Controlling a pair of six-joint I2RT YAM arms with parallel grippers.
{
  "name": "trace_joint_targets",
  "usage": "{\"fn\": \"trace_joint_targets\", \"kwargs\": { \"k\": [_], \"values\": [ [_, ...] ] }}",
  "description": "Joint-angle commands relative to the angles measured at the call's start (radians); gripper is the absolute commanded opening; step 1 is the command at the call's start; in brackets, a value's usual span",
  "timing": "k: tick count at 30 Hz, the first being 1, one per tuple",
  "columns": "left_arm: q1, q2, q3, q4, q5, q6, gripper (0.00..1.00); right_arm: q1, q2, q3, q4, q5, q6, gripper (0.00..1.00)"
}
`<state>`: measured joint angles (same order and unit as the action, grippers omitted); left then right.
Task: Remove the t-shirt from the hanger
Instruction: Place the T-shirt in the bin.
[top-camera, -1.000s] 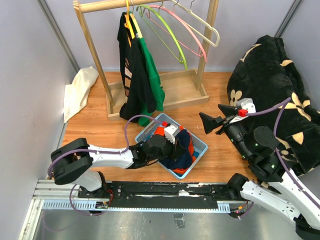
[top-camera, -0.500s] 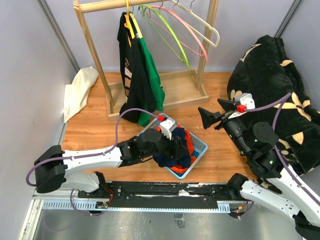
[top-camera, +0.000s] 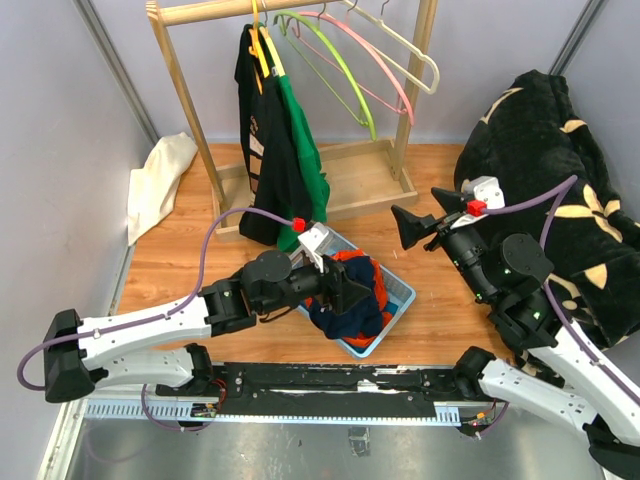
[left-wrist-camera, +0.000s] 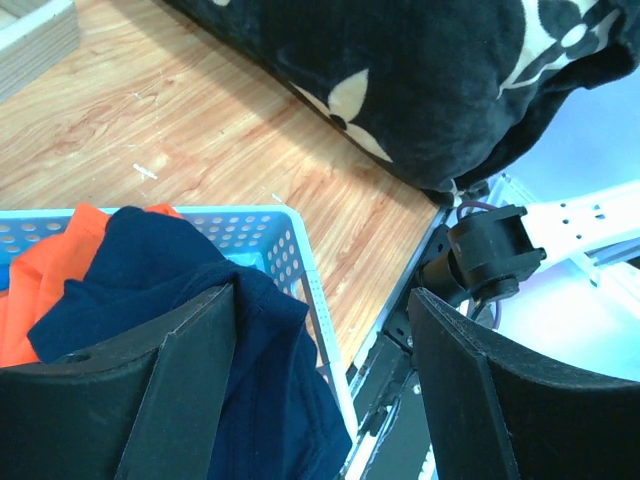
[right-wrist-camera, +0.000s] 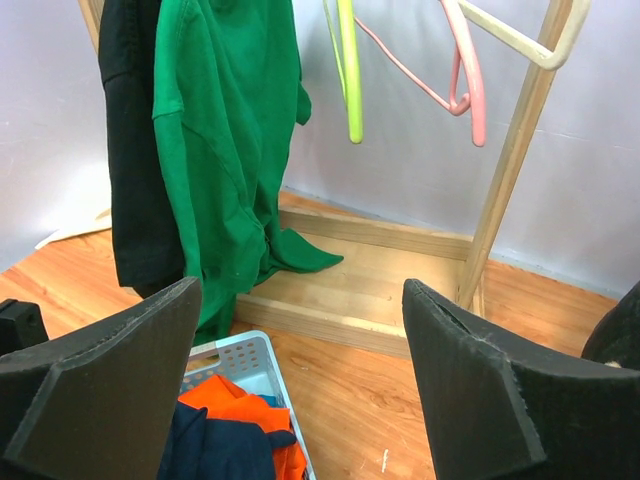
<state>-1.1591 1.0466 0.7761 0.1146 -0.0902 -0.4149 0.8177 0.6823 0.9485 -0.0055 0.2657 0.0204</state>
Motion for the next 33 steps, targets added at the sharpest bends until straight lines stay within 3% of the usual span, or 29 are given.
{"fn": "trace_joint_targets", "kwargs": {
  "k": [1,7,13,17,33],
  "values": [
    [-0.008,-0.002,0.062,-0.049,0.025,0.030,0.72,0.012,0.015,0.041,0.038,-0.020,-0.015,0.82],
    [-0.009,0.092,0.173,-0.252,-0.024,0.046,0.73,0.011,0.011,0.046,0.033,-0.021,-0.016,0.82],
    [-0.009,0.114,0.210,-0.360,-0.043,0.039,0.85,0.012,-0.010,0.040,0.027,-0.006,-0.020,0.82],
    [-0.009,0.090,0.217,-0.403,-0.043,0.020,0.99,0.012,-0.017,0.036,0.028,-0.006,-0.020,0.82],
    [-0.010,-0.006,0.236,-0.440,-0.094,-0.005,0.98,0.011,-0.030,0.021,-0.019,-0.002,-0.013,0.82]
  ]
}}
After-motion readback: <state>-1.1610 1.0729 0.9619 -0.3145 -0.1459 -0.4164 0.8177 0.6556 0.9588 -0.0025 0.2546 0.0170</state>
